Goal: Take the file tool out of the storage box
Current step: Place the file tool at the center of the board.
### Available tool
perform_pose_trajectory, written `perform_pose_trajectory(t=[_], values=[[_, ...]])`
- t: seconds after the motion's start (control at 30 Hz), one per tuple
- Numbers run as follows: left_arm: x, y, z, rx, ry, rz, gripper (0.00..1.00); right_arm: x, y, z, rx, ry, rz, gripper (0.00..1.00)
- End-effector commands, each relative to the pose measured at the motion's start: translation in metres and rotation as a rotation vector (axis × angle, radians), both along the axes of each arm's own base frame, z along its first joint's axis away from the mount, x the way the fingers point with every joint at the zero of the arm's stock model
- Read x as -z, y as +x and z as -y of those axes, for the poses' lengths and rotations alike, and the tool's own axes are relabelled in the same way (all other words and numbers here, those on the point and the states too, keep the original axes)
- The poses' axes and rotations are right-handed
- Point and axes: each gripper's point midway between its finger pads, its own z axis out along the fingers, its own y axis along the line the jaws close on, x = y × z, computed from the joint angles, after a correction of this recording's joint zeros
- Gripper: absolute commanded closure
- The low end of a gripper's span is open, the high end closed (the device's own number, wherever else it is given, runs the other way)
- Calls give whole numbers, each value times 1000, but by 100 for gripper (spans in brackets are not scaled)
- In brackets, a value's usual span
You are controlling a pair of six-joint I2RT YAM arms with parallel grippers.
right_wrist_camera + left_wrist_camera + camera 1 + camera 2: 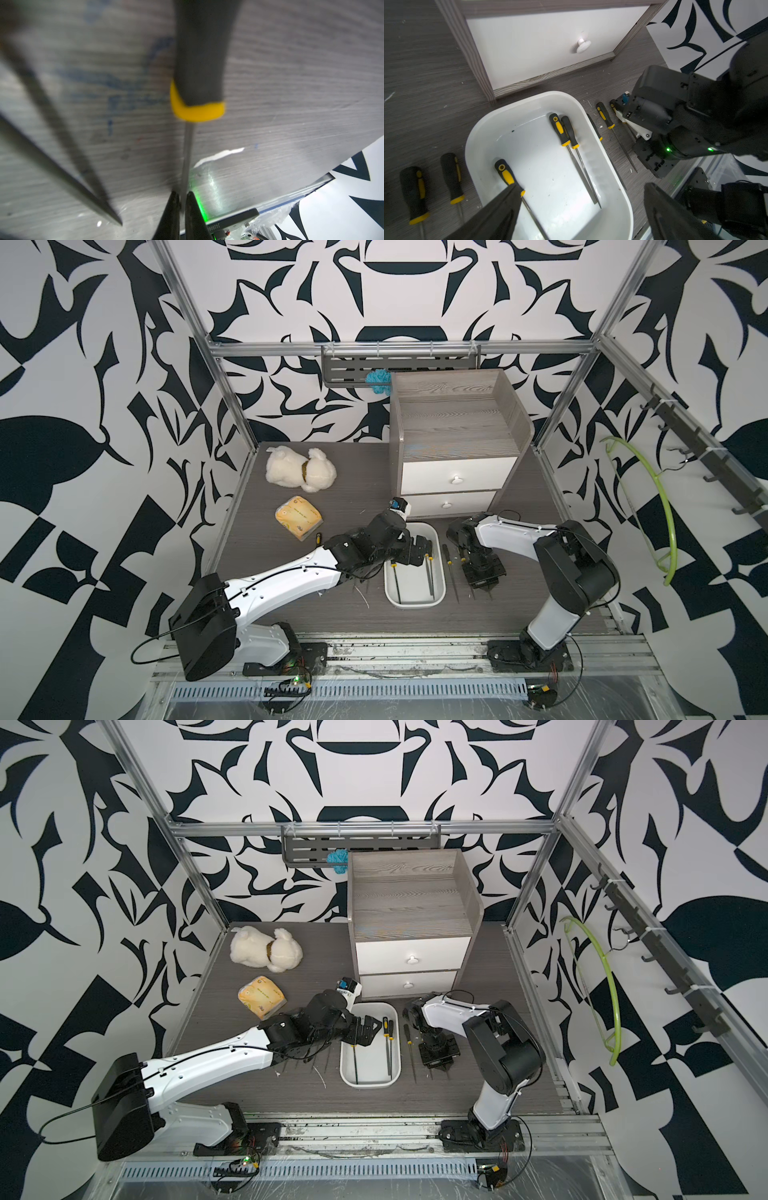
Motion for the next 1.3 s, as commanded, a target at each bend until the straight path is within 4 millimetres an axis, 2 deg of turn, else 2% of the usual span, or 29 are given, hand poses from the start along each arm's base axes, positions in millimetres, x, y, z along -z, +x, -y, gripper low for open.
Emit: perform_pose_trajectory(t=[0.0, 0.1, 0.27, 0.43, 0.5, 0.6, 0.7, 0.8, 0.9, 1.1, 1.27], values=[[-5, -1, 7, 19, -7, -8, 3, 1, -2, 0, -1, -1, -9, 83], [0, -1, 9, 18, 12, -21, 3, 0, -1, 0, -2, 2, -1, 79], [18, 4, 10, -1, 84, -54, 5, -7, 2, -1, -3, 16, 37, 79], [57, 9, 17, -15, 207, -136, 14, -35, 13, -8, 7, 87, 187, 78], [72, 10, 23, -12, 235, -172, 21, -49, 15, -15, 11, 142, 259, 78], [87, 15, 29, -20, 275, -191, 27, -67, 19, -17, 15, 193, 355, 78], [97, 24, 27, -48, 348, -177, 29, -81, 28, -23, 15, 261, 459, 78], [107, 34, 25, -76, 418, -157, 31, -91, 41, -41, 24, 404, 587, 77], [118, 41, 25, -85, 472, -148, 36, -95, 49, -57, 7, 522, 671, 77], [136, 51, 29, -95, 544, -147, 36, -93, 49, -63, -32, 574, 701, 78], [146, 55, 33, -93, 557, -144, 41, -93, 46, -67, -53, 615, 712, 77]])
